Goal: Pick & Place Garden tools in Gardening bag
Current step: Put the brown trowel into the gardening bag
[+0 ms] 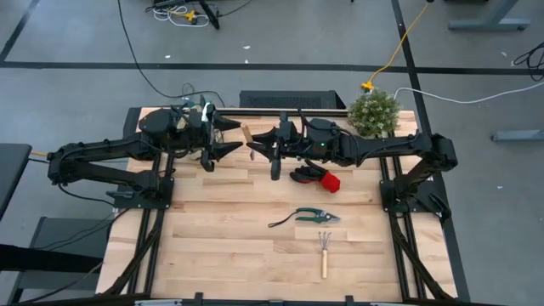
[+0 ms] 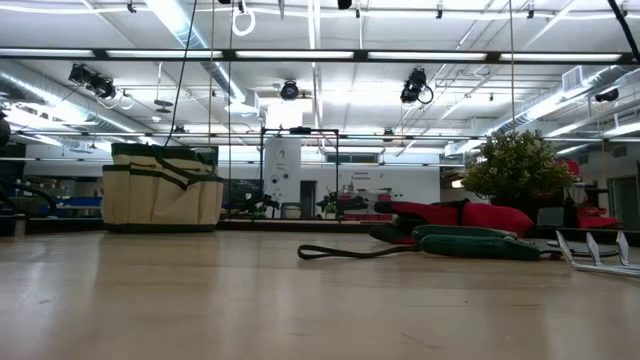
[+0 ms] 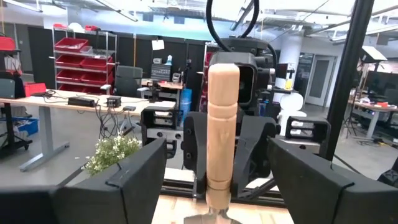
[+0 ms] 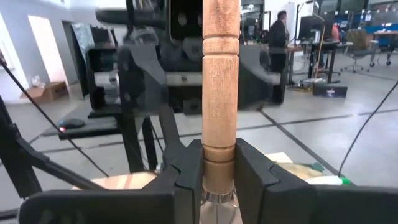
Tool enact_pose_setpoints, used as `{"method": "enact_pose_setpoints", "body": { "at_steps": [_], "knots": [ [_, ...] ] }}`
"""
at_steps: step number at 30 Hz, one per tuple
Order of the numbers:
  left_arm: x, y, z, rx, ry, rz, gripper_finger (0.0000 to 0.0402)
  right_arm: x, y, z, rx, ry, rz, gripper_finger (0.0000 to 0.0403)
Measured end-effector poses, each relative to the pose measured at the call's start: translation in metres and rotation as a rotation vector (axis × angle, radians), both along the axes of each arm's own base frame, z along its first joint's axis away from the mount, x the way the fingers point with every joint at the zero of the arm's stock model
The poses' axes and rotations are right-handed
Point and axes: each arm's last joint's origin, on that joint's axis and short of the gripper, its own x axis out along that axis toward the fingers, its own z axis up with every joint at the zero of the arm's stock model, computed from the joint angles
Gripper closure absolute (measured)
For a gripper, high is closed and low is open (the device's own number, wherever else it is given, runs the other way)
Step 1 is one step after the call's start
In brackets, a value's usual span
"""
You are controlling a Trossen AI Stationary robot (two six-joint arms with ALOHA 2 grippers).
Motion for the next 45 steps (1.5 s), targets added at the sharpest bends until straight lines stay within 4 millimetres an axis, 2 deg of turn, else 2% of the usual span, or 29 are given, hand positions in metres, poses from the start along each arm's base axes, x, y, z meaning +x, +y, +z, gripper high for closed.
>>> {"method": "enact_pose_setpoints", "body": {
  "at_steps": [6,31,45],
  "knots": [
    [0.0,0.0,0.0,-0.005,-0.005,0.006,0.0115,-0.001,-0.001,0.001,-0.008,-0.005,-0.004,0.0337],
    [0.029,0.007,-0.005,-0.058,-0.097,-0.006,0.0116,-0.002,-0.001,0.003,-0.022,-0.008,-0.006,0.0337],
    [0.03,0.007,-0.007,-0.043,-0.083,-0.032,0.0194,-0.002,-0.001,0.002,-0.021,-0.005,-0.006,0.0337]
  ]
}}
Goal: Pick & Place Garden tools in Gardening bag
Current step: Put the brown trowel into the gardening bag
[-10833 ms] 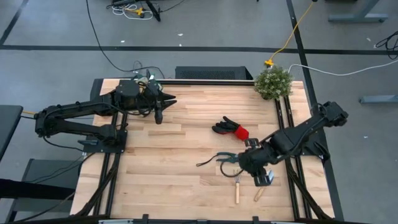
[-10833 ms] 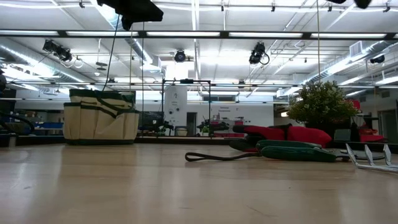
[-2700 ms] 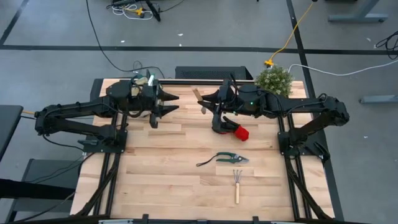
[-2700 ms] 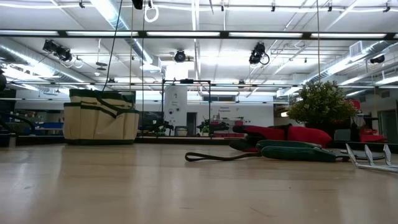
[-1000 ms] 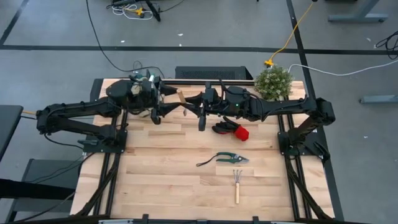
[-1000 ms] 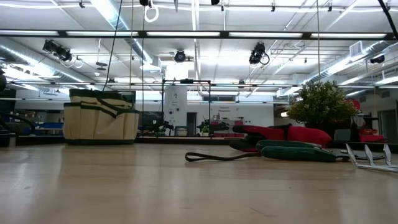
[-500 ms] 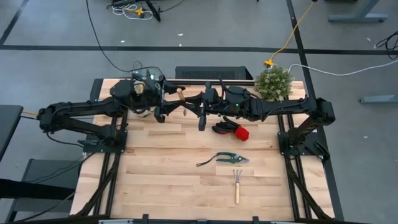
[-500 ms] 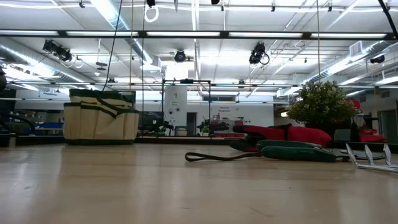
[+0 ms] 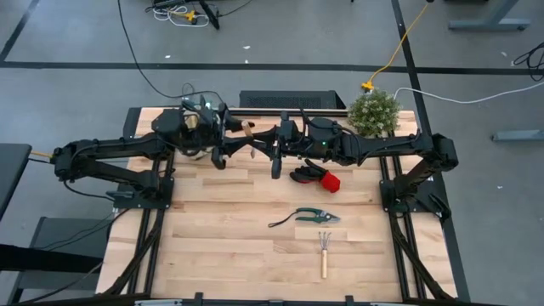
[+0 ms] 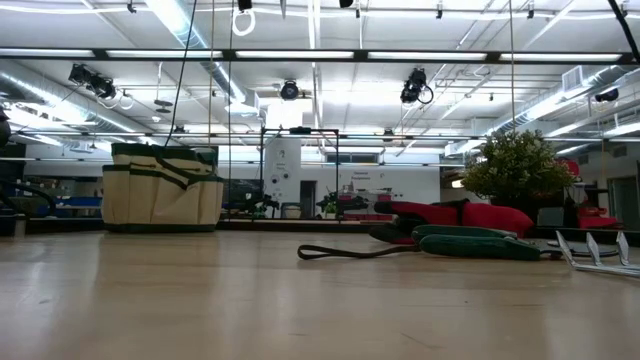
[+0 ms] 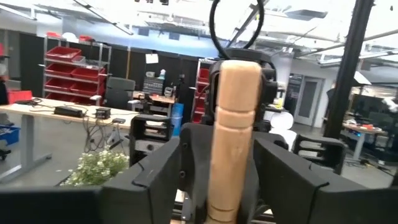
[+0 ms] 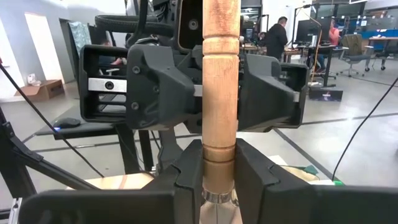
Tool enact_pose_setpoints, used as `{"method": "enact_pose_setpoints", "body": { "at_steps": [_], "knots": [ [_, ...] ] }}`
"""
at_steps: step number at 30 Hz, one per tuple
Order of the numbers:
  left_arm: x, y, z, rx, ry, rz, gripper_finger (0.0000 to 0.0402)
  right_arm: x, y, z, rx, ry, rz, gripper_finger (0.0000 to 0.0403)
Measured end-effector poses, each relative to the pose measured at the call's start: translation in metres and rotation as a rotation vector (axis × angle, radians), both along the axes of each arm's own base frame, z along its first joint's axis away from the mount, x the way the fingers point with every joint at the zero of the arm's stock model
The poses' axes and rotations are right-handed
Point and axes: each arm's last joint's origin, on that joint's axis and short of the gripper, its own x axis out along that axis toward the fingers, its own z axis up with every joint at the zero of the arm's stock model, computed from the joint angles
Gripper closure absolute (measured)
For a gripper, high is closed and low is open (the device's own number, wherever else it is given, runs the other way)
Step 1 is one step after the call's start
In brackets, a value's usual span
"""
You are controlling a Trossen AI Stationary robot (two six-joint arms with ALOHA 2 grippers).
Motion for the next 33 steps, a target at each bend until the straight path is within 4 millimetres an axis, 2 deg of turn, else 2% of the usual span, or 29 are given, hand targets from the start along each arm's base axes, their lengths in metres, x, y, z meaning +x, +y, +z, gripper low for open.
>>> {"method": "enact_pose_setpoints", "body": {
  "at_steps": [20,33],
  "knots": [
    [0.0008,-0.0003,-0.0006,0.007,0.004,-0.012,0.0312,0.0,-0.0002,-0.0005,0.003,0.005,-0.002,0.0337],
    [0.0008,-0.0003,-0.0006,0.041,0.006,-0.003,0.0323,0.0,-0.0002,-0.0005,0.001,0.005,-0.002,0.0336]
  ]
}}
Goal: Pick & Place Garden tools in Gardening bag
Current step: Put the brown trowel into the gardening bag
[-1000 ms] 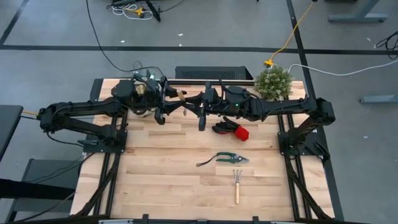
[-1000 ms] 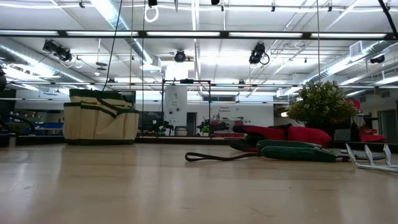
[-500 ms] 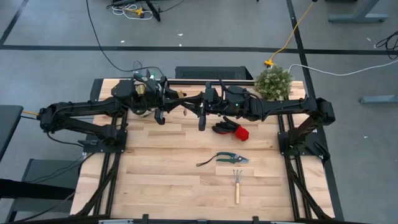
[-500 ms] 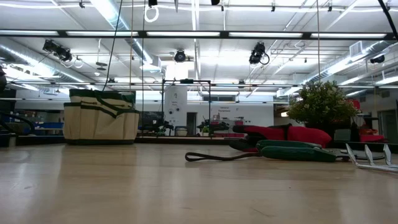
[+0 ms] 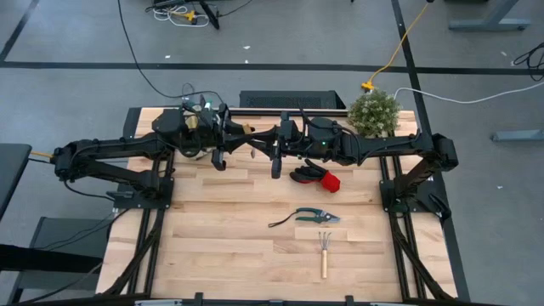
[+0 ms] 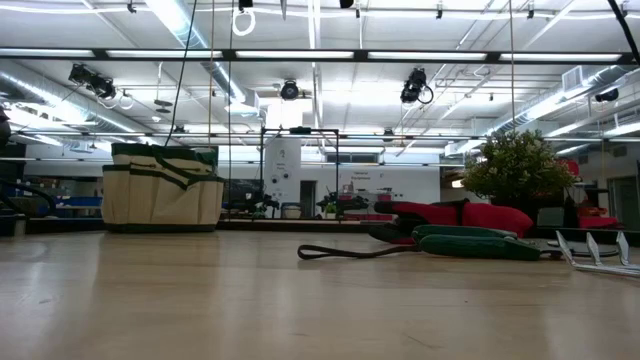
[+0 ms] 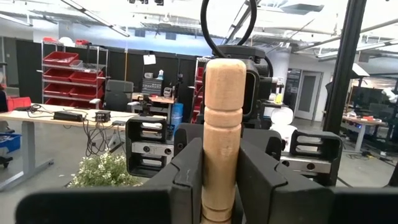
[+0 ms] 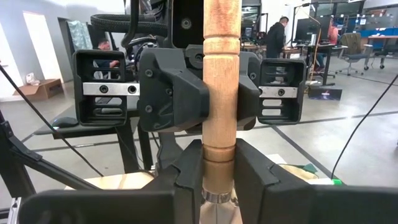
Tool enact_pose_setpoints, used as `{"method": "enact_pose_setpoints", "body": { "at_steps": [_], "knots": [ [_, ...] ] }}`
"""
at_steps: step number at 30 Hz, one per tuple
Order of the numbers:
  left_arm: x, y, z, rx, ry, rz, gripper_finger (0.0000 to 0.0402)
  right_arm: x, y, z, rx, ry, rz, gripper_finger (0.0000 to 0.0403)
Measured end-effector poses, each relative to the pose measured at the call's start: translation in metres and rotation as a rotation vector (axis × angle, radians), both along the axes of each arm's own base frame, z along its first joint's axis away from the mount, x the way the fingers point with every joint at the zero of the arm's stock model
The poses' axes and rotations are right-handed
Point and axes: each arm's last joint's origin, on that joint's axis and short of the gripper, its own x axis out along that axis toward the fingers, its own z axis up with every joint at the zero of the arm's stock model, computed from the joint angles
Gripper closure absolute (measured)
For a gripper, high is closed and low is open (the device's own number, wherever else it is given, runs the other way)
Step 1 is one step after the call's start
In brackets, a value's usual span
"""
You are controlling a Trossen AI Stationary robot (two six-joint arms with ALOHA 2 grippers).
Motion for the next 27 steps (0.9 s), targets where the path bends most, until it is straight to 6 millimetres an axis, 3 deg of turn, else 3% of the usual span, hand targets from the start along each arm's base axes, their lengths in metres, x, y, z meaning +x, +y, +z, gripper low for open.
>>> {"method": "enact_pose_setpoints", "body": {
  "at_steps": [27],
  "knots": [
    [0.0002,0.0001,-0.0014,-0.003,0.016,0.002,0.0322,-0.0079,0.0,0.0019,0.027,0.053,-0.006,0.0188]
  ]
}}
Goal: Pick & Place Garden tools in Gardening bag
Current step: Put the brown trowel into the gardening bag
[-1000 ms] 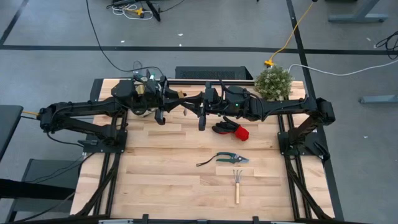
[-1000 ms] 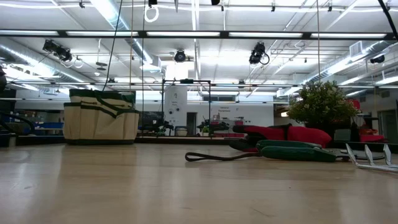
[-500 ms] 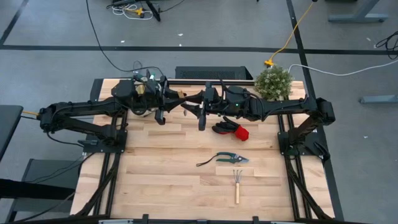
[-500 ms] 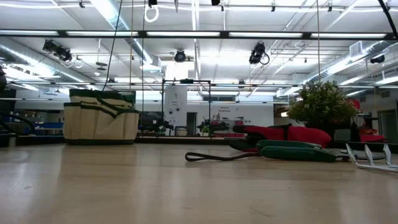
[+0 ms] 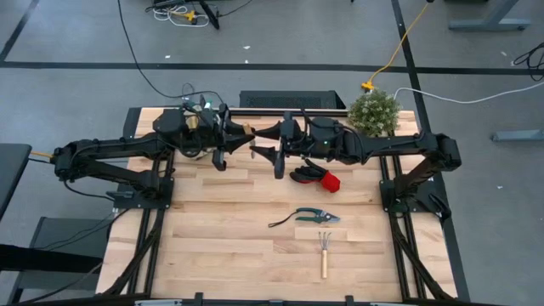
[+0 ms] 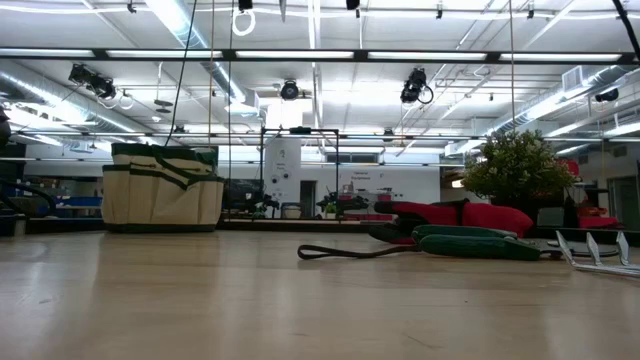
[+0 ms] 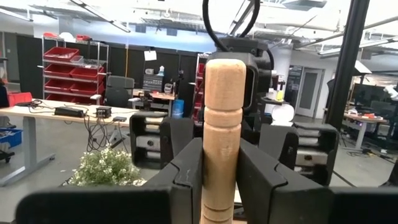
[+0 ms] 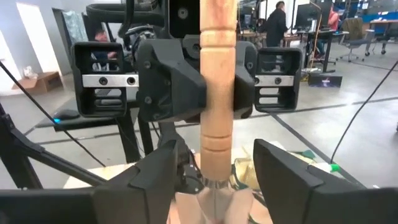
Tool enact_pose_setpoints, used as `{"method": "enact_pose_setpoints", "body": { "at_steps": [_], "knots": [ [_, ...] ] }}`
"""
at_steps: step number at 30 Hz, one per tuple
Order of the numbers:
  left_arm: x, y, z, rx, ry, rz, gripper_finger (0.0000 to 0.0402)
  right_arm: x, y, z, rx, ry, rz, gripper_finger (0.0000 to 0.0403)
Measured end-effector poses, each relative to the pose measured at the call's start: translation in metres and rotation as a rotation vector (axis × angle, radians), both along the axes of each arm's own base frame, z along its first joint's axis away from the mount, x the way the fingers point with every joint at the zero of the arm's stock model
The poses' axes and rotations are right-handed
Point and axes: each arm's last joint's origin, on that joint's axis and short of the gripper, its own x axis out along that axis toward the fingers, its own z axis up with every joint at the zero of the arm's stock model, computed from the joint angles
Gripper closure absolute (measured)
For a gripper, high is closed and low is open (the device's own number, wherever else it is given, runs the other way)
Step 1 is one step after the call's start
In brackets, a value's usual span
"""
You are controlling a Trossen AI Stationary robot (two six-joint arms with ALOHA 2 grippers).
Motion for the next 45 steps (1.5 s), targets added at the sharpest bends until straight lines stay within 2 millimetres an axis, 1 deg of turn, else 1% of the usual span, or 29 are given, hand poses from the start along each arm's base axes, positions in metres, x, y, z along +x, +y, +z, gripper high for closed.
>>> {"method": "enact_pose_setpoints", "body": {
  "at_steps": [4,9,15,19,25,27,33,37,40,45],
  "knots": [
    [0.0,0.0,0.0,-0.006,0.003,0.007,0.0322,-0.008,0.0,0.005,-0.007,0.014,0.0,0.019],
    [0.0,0.0,-0.001,-0.01,0.014,0.007,0.0322,-0.021,0.0,0.012,-0.009,0.063,0.001,0.0218],
    [0.0,0.004,-0.003,-0.035,0.026,0.017,0.0322,-0.041,0.001,0.023,-0.032,0.097,0.0,0.0273],
    [-0.005,0.01,-0.002,-0.056,0.043,0.018,0.0323,-0.056,0.0,0.032,-0.048,0.105,-0.053,0.0316],
    [-0.017,0.021,0.001,-0.057,0.059,0.059,0.0322,-0.085,-0.002,0.048,-0.09,0.12,-0.117,0.0381],
    [-0.021,0.025,0.001,-0.059,0.066,0.076,0.0322,-0.095,-0.002,0.052,-0.094,0.127,-0.132,0.0397],
    [-0.031,0.037,-0.002,-0.073,0.119,0.116,0.0323,-0.12,-0.003,0.061,-0.101,0.14,-0.171,0.0399],
    [-0.037,0.043,-0.005,-0.087,0.165,0.152,0.0323,-0.134,-0.003,0.066,-0.104,0.141,-0.206,0.0401],
    [-0.043,0.046,-0.007,-0.095,0.198,0.179,0.0323,-0.139,-0.004,0.068,-0.106,0.139,-0.227,0.0401],
    [-0.053,0.045,-0.001,-0.069,0.172,0.213,0.0323,-0.139,-0.004,0.068,-0.108,0.141,-0.227,0.0402]
  ]
}}
